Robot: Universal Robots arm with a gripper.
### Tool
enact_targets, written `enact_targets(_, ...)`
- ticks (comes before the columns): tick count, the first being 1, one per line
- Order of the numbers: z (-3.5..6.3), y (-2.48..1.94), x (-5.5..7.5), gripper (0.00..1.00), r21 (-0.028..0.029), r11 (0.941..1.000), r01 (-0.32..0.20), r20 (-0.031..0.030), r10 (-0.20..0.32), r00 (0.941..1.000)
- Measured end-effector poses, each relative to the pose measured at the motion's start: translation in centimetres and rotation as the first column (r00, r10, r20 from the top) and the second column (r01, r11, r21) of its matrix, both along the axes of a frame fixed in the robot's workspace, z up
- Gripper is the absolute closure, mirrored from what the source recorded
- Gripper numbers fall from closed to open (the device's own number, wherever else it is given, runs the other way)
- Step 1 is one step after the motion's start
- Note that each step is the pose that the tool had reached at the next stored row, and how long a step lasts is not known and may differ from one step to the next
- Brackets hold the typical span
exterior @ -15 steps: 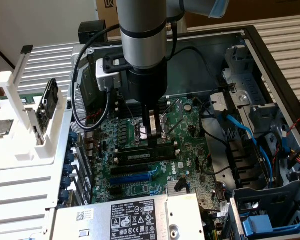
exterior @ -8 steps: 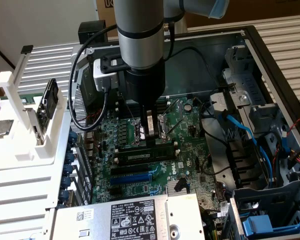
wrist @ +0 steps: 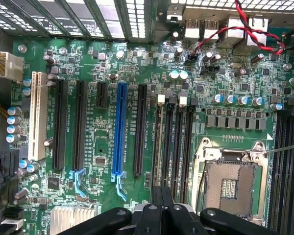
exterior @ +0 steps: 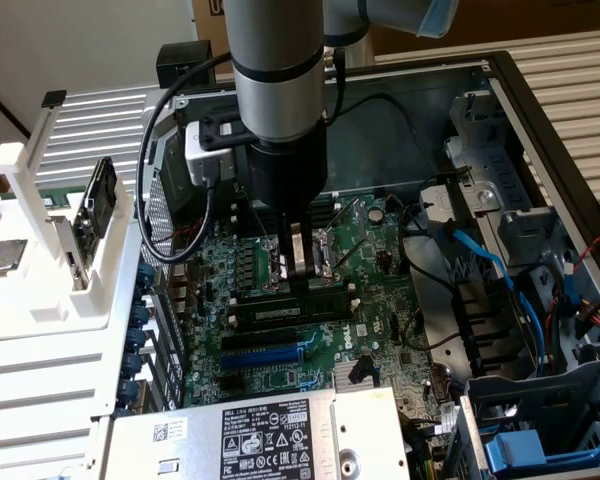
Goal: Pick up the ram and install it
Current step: 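Press down the ram until it locks into place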
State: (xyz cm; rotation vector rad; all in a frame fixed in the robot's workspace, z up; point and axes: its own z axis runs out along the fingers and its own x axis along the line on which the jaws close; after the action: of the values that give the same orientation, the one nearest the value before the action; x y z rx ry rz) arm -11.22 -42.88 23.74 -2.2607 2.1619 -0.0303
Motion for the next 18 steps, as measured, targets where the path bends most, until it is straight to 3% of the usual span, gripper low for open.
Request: enact_targets(18,-0.69,0.02,-0.04,0.90,-0.0002,1.0000,0.000,-0.0009,0.000,1.0000)
